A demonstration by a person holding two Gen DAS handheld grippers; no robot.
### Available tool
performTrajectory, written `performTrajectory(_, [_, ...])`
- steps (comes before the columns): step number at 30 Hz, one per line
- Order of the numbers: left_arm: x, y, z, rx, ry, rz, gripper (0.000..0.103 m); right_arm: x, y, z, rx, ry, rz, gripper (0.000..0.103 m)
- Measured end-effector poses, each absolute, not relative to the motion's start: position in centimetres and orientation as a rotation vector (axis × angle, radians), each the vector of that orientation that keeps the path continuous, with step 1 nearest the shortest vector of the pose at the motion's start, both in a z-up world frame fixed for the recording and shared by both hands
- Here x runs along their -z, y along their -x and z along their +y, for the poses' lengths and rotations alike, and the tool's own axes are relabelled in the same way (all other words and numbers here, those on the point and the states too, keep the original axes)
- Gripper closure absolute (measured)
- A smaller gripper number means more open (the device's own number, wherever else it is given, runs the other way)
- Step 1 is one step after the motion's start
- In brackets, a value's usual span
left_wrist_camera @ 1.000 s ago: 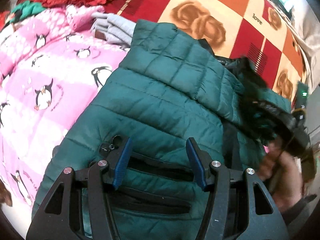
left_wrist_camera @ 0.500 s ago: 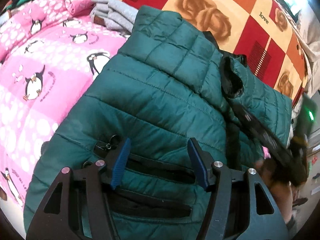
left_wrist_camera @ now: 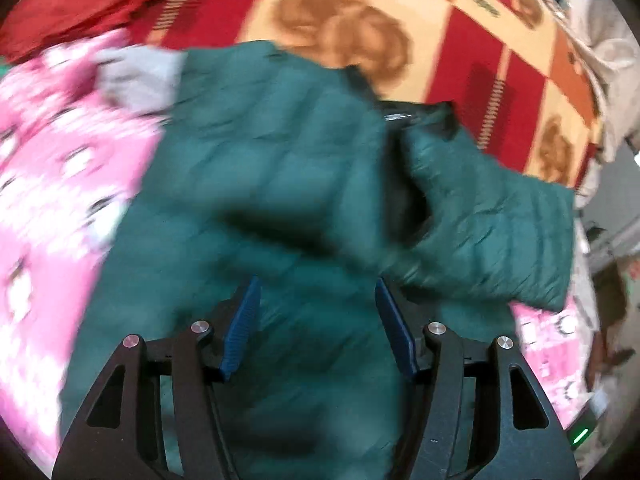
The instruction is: Fold large clothes
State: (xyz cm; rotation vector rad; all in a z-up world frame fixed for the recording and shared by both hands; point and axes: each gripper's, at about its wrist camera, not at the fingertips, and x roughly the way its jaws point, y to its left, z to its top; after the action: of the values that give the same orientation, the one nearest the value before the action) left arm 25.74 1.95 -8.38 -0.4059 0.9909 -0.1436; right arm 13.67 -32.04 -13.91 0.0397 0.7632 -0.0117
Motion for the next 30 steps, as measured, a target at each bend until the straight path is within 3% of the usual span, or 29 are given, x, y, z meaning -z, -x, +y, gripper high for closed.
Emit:
performTrajectory(11, [9.9, -32.6, -5.3, 0.323, 0.265, 0.930, 0.045, 13.9, -13.9, -31.6, 0.033, -0.022, 0.727, 0.003])
performTrajectory(13, [10.3, -33.1, -5.4, 0.314, 0.260, 0.924, 0.079, 14.0, -13.6, -31.6, 0.033, -0.022, 0.723, 0.003])
performTrajectory(14, [10.4, -33.1, -5.3, 0.317, 0.264, 0.925, 0.089, 14.0, -13.6, -31.6, 0.033, -0.022, 0.722, 0.003])
performTrajectory(15, [10.3, -32.7, -5.1, 0.319, 0.269, 0.915, 0.092, 14.0, -13.5, -31.7, 0.032, -0.022, 0.723, 0.003])
performTrajectory(25, [5.3, -28.0, 6.1, 0.227, 0.271, 0.761, 0.093, 14.0, -13.3, -31.4, 0.039, -0.015, 0.725, 0.003])
performTrajectory(30, [7.7, -29.4, 9.8, 0.263, 0.316, 0.841, 0.092, 14.0, -13.4, -31.4, 0.041, -0.021, 0.735, 0.002])
